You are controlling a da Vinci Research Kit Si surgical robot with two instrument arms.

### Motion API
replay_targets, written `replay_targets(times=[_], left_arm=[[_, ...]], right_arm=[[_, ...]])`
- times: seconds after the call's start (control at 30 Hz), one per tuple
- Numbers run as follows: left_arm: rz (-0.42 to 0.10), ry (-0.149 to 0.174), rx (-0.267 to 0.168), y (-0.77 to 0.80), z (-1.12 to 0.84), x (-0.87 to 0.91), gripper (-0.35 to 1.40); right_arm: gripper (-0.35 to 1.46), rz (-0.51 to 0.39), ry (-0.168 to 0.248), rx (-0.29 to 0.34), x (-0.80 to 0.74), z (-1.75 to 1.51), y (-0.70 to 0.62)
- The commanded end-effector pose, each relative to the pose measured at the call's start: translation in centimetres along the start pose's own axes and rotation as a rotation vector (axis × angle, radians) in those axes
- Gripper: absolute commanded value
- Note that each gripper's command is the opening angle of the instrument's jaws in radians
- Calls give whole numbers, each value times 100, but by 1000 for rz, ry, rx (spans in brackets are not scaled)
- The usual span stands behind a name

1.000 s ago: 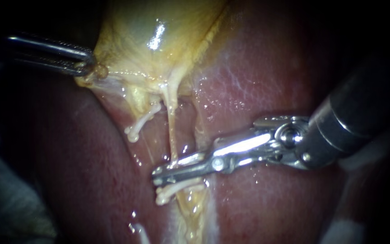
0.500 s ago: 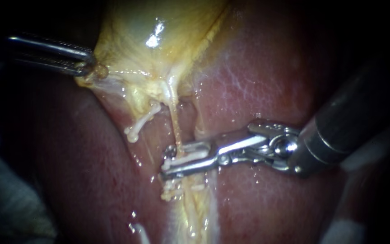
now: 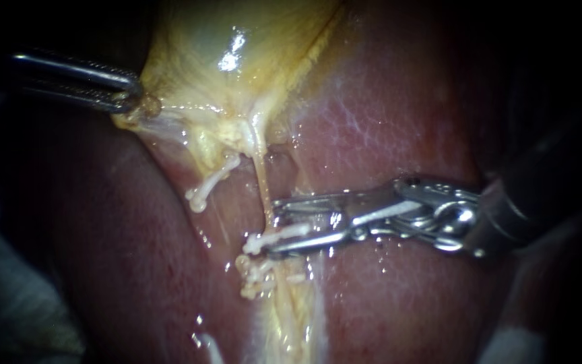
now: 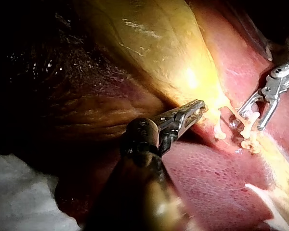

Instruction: Going back second clip right tube

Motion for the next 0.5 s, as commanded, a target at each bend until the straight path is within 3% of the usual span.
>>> replay_targets(times=[0.03,0.17,0.23,0.37,0.5], left_arm=[[0,0,0,1,-1,0,-35],[0,0,0,1,-1,0,-35],[0,0,0,1,-1,0,-35],[0,0,0,0,1,0,-35],[1,2,4,0,6,-2,-35]], right_arm=[[48,-45,-28,-1,5,-7,-3],[50,-179,-160,-63,22,-34,-21],[50,-218,-196,-91,27,-44,-28],[50,-258,-219,-130,33,-62,-37],[50,-279,-222,-141,35,-74,-37]])
